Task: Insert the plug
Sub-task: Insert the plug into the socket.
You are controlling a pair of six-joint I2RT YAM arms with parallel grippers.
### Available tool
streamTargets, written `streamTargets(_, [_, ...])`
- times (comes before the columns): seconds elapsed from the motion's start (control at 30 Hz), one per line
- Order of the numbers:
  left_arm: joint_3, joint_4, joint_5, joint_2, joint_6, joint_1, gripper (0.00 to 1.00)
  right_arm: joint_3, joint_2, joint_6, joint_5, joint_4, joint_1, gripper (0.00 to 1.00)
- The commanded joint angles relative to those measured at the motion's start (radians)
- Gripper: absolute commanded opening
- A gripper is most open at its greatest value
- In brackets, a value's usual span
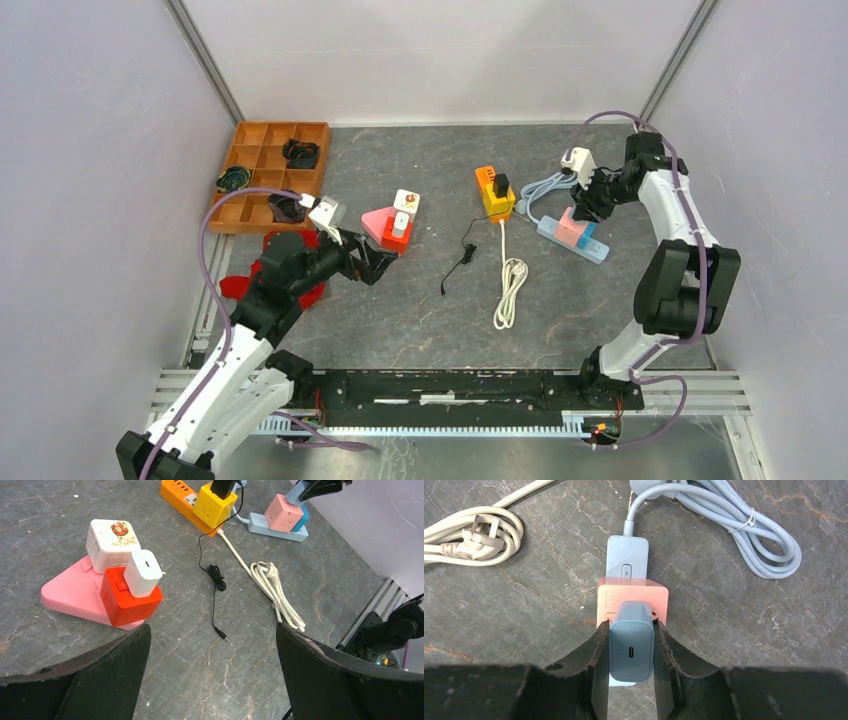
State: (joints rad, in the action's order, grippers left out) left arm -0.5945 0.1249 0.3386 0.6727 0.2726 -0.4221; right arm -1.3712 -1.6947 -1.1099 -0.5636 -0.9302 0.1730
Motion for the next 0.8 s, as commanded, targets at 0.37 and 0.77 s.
streamTargets(0.37, [-0.043,-0.034,0.074,0.075,0.016,0.001,1.0,0.169,-0.084,-0.101,0.009,-0.02,0.043,0.0])
streamTargets(0.77, [-0.048,-0.041,0.113,0.101,0.039,0.001,1.0,0.175,-0.11,-0.08,-0.009,-0.001,0.089,0.0])
